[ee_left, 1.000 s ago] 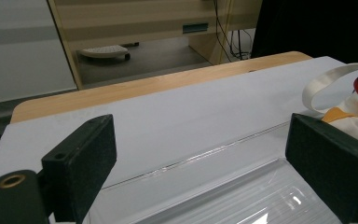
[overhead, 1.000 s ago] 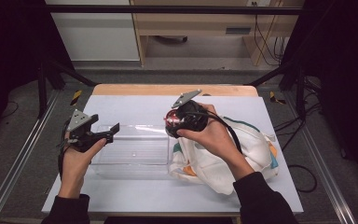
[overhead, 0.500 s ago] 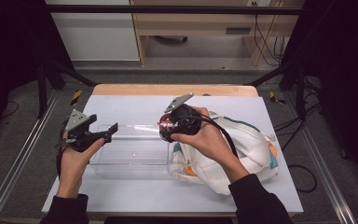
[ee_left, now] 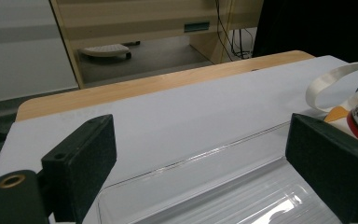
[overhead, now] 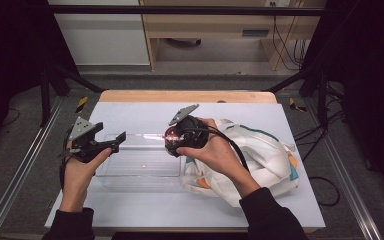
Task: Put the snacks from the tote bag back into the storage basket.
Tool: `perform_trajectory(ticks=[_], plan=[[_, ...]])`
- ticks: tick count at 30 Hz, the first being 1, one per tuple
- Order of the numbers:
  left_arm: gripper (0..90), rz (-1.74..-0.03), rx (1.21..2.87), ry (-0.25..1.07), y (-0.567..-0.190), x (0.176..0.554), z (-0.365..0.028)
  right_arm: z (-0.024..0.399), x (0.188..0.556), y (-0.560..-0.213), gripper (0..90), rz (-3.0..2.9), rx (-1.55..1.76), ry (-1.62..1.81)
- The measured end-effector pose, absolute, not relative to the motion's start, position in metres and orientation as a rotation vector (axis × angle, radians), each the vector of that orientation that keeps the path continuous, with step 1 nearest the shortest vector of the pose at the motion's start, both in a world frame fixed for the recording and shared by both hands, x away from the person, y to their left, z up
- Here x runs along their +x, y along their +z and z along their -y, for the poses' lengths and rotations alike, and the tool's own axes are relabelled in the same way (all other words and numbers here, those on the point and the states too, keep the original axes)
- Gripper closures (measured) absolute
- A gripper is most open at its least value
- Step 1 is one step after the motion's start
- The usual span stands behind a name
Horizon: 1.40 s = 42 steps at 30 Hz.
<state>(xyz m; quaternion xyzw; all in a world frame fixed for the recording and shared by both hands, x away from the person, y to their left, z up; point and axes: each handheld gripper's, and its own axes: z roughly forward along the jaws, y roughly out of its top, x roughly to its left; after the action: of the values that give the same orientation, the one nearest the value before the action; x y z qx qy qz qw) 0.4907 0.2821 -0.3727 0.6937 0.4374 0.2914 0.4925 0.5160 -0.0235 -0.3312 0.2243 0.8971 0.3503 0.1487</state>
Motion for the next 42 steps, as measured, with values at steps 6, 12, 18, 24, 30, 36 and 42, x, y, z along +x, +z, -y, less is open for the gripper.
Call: perform_trajectory(ticks=[6, 12, 18, 24, 30, 36, 42], plan=[[8.7, -1.062, 1.681, 0.708, -0.372, 0.49, -0.284, 0.018, 0.517, -0.334, 26.0, -2.589, 0.639, 1.011], [8.7, -1.067, 1.676, 0.706, -0.372, 0.49, -0.286, 0.014, 0.519, -0.336, 26.0, -2.595, 0.637, 1.008], [8.7, -1.068, 1.678, 0.706, -0.372, 0.49, -0.286, 0.008, 0.521, -0.337, 26.0, -2.604, 0.635, 1.005], [8.7, -1.068, 1.678, 0.706, -0.372, 0.49, -0.287, 0.004, 0.522, -0.34, 26.0, -2.608, 0.633, 0.998], [8.7, -1.069, 1.676, 0.706, -0.372, 0.49, -0.288, -0.001, 0.523, -0.343, 26.0, -2.618, 0.634, 0.989], [8.7, -1.07, 1.676, 0.705, -0.372, 0.49, -0.288, -0.005, 0.525, -0.348, 26.0, -2.627, 0.629, 0.981], [8.7, -1.071, 1.674, 0.704, -0.372, 0.49, -0.288, -0.007, 0.527, -0.355, 26.0, -2.637, 0.637, 0.969]])
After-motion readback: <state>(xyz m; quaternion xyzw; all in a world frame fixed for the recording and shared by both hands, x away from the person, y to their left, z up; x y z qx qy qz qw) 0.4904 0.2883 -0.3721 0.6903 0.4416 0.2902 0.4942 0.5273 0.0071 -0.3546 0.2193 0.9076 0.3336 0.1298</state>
